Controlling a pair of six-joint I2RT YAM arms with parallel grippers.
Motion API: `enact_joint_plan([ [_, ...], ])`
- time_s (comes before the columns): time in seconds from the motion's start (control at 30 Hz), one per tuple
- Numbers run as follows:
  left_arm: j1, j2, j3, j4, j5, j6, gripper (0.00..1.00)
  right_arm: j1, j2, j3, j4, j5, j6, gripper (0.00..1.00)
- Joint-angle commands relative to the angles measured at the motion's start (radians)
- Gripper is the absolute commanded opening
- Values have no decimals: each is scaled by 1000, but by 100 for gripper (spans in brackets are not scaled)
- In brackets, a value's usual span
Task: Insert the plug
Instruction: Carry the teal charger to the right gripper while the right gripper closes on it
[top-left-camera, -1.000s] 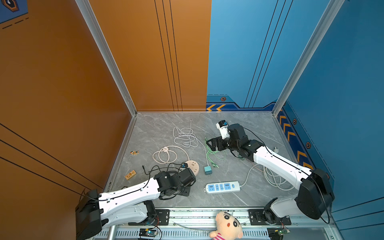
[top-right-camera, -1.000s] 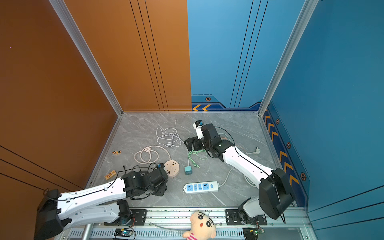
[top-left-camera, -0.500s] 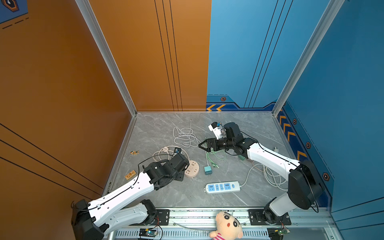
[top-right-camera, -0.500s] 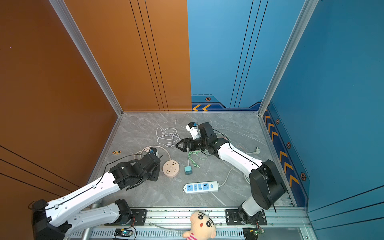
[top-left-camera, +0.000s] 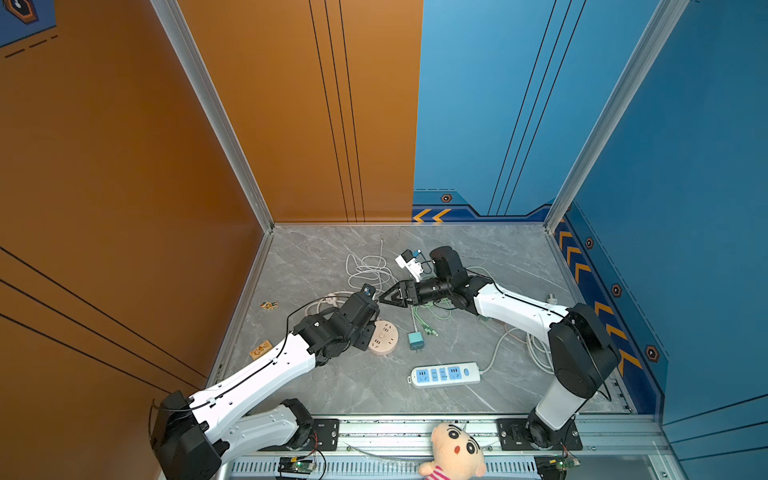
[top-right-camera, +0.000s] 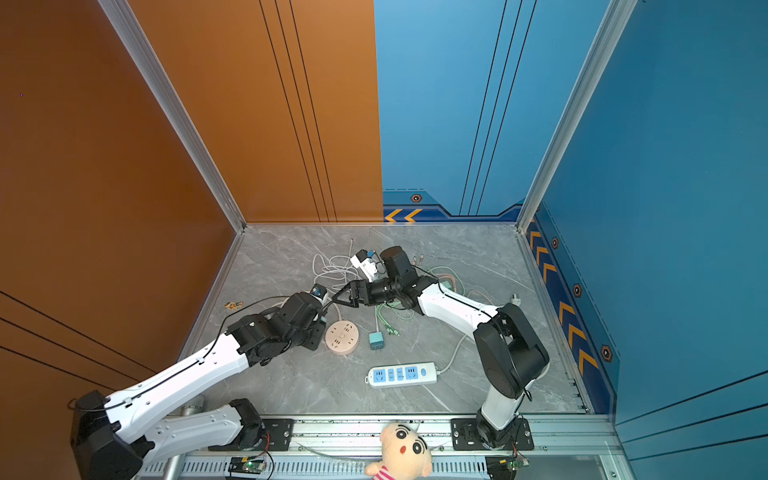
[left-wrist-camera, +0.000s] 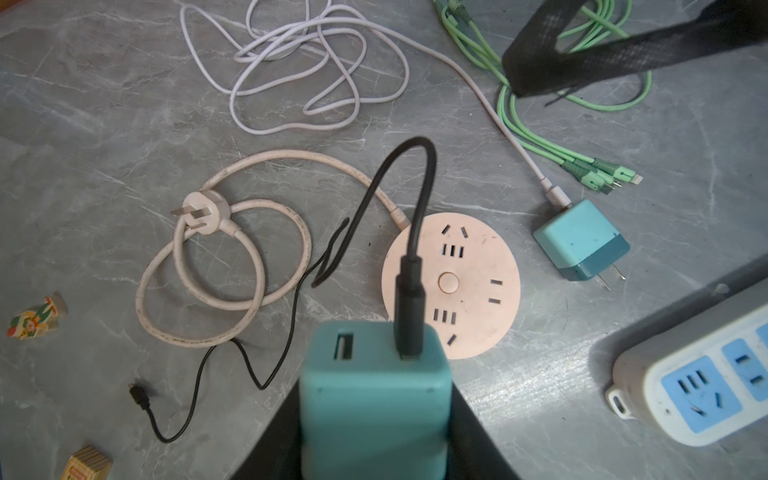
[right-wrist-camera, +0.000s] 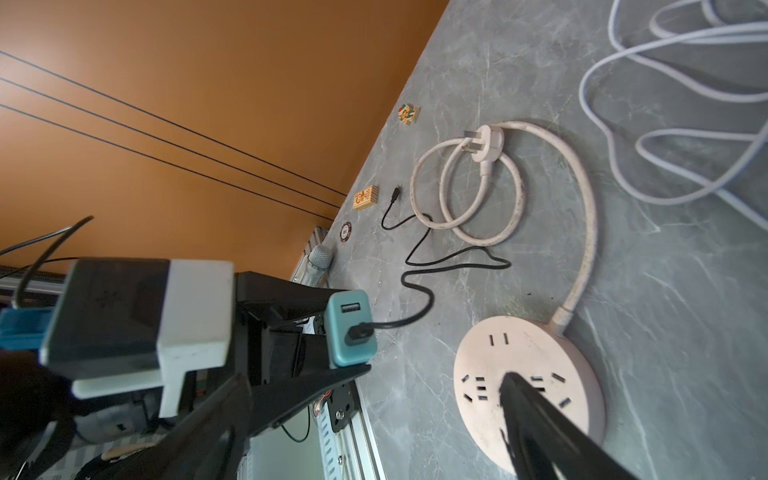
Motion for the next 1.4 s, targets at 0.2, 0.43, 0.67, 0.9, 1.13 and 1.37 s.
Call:
enact_joint_plan([
  [0.2,18,33,12,139,77,124,5,15,52,26,23,-69,16,91],
  [0.43,28,-6,0,153,100,138,5,18,76,38,-15,-67,-10,87],
  [0.67,26,-24,-11,178,161,156,5,39,112,79,-78,-70,-51,80],
  [0.9,27,-14,-9,185,155,161,5,39,122,89,-90,-76,-65,71],
  [1.13,27,-9,-5,196,151,168,5,74,140,99,-106,-102,-75,58],
  [1.37,26,-7,-1,201,147,176,5,85,148,116,-129,-103,-92,49],
])
